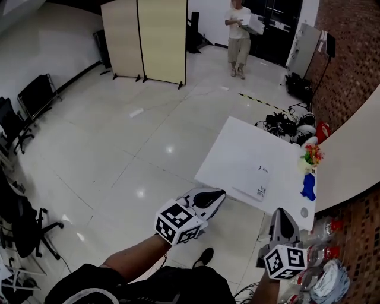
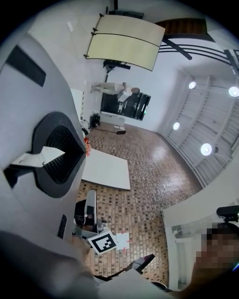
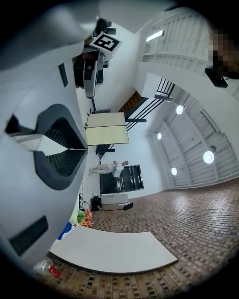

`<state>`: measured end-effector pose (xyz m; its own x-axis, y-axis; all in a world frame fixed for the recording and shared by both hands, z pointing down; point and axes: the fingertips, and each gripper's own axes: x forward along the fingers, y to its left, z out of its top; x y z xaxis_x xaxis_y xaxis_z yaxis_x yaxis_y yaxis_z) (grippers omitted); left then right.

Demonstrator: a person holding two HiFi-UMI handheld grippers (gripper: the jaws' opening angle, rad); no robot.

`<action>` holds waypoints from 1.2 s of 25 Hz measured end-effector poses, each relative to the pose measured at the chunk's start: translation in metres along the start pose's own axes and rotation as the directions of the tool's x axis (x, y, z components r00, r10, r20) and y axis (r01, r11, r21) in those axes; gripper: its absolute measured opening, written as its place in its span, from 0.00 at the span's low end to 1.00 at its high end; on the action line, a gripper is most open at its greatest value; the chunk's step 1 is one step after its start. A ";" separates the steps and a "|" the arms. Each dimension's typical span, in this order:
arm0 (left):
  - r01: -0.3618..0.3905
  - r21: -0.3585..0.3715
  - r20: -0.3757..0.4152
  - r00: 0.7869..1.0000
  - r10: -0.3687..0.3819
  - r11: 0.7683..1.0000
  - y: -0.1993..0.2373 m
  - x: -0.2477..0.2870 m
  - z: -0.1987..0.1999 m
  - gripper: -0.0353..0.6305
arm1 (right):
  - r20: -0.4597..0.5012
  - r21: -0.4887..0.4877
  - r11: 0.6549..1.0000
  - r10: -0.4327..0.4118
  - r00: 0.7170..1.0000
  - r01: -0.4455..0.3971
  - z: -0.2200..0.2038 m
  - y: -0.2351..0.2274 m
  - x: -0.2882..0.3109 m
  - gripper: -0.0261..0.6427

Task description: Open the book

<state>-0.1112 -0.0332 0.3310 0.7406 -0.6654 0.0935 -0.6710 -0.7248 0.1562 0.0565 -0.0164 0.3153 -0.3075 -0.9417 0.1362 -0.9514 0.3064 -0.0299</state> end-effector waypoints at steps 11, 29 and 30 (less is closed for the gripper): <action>-0.062 -0.012 -0.027 0.998 0.062 0.998 0.079 0.121 0.025 0.05 | 0.013 -0.011 0.997 0.078 0.997 -0.078 0.030 -0.079 0.130 0.04; 0.045 -0.030 -0.106 0.993 -0.048 0.999 0.254 0.271 0.007 0.05 | -0.171 0.036 0.996 -0.073 0.983 0.080 -0.023 -0.117 0.349 0.04; 0.051 -0.038 -0.130 0.990 -0.056 0.998 0.259 0.279 -0.004 0.05 | -0.211 0.047 0.995 -0.071 0.975 0.083 -0.039 -0.118 0.359 0.04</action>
<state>-0.0784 -0.4061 0.4014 0.7752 -0.5951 0.2117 -0.6303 -0.7508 0.1976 0.0586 -0.3855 0.4060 -0.2293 -0.9105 0.3440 -0.9732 0.2203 -0.0655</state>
